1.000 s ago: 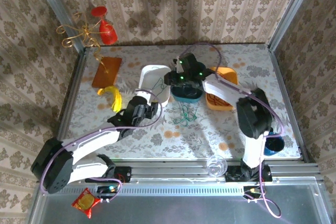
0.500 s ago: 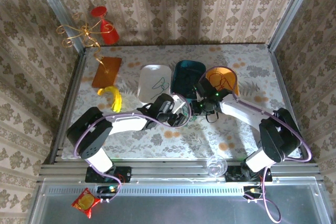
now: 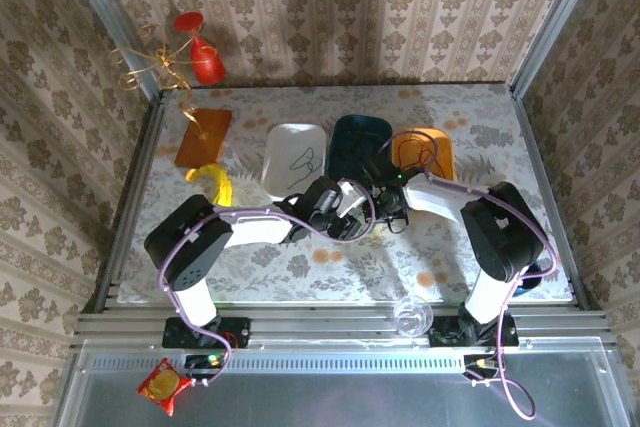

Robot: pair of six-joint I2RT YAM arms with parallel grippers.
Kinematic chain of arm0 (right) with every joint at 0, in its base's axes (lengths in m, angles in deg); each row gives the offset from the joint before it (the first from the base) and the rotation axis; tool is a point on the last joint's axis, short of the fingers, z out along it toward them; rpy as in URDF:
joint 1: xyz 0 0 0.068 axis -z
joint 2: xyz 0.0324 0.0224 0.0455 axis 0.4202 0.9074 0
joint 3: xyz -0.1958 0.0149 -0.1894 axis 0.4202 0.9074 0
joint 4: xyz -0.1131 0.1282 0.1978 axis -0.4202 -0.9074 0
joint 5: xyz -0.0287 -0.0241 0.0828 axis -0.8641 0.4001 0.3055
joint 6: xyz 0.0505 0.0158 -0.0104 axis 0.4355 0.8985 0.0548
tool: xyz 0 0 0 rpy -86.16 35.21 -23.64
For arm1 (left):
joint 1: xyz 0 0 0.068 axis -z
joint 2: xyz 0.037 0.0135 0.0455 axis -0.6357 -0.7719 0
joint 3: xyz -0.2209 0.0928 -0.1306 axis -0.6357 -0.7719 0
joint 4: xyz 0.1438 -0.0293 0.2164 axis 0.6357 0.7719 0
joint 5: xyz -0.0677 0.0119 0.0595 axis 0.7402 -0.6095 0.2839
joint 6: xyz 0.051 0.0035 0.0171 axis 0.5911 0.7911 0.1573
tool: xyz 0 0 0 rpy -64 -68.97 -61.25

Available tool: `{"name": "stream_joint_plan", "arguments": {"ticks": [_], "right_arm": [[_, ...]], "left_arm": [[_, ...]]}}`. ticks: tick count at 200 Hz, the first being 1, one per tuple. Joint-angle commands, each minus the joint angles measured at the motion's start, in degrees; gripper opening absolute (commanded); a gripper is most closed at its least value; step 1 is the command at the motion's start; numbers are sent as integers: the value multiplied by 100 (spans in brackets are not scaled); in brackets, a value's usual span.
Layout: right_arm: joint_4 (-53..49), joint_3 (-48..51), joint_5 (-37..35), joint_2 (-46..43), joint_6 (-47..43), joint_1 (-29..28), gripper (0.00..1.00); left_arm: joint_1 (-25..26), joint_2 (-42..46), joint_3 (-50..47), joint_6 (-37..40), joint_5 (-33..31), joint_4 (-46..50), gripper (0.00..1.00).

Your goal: Untangle the cables

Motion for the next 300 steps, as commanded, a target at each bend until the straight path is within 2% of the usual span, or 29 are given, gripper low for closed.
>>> {"name": "stream_joint_plan", "arguments": {"ticks": [1,26,37,71,81,101,117,173,240,275,300], "right_arm": [[200,69,-100,-115,106,25,2],[205,132,-62,-415,71,40,1],[205,158,21,-569,30,59,1],[362,406,253,-1204,134,227,1],[466,531,409,-1407,210,330,1],[729,795,728,-1794,381,569,1],[776,930,706,-2146,440,686,1],[584,1095,-498,-3275,395,962,2],[570,940,-996,-4128,256,1305,2],[404,805,-1818,-4498,307,1366,2],[199,728,-2698,-4818,441,1490,1]], "left_arm": [[38,-143,148,209,277,295,49],[36,-203,149,241,331,370,49],[38,-248,149,240,311,412,46],[-45,-311,-47,105,174,332,14],[-88,-295,-127,38,155,248,0],[-235,-241,-291,-127,147,100,0],[-358,-151,-439,-241,196,-31,0],[-452,-92,-720,-319,363,-68,0],[-447,-4,-914,-367,309,-94,0],[-440,70,-972,-367,292,-147,0],[-440,143,-1027,-375,283,-157,0]]}}
